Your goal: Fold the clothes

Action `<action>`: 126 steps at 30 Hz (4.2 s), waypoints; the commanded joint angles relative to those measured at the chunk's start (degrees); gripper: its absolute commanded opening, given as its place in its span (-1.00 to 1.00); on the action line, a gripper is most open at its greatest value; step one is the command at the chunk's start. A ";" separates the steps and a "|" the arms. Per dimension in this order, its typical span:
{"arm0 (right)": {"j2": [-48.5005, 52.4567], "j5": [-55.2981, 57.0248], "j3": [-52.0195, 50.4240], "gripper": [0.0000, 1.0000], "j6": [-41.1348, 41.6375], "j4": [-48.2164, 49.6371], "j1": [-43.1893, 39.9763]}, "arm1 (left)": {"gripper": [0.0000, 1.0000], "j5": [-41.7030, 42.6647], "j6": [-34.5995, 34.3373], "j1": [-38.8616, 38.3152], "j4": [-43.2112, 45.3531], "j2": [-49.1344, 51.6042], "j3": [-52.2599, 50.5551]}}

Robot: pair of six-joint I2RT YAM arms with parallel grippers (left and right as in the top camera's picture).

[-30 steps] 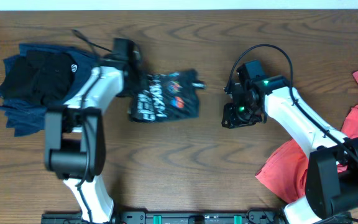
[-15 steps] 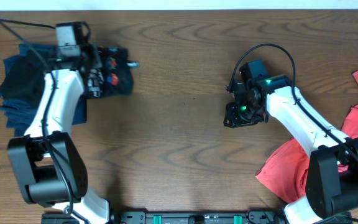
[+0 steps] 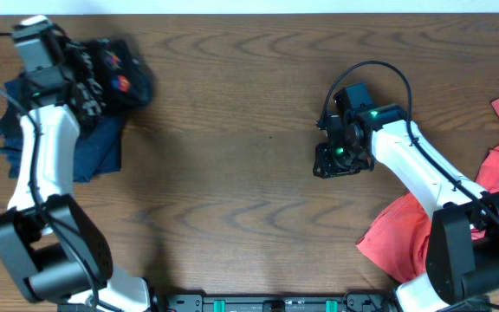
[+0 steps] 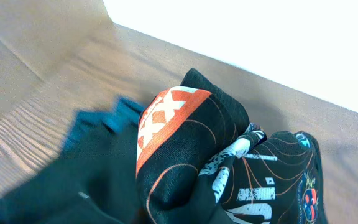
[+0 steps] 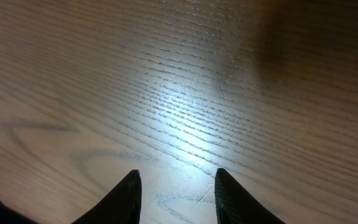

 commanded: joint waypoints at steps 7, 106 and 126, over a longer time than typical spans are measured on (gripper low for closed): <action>0.07 0.39 -0.35 -0.26 -0.17 -0.04 -0.59 | -0.85 -1.73 0.74 7.65 2.14 -2.58 1.33; -59.30 19.89 -34.25 0.98 3.26 7.15 -18.14 | 0.96 11.98 -3.34 -24.20 -34.32 -63.30 -29.24; -64.37 20.17 -35.30 0.99 3.19 5.84 -18.10 | 0.96 11.98 -3.34 -24.20 -34.32 -63.30 -29.24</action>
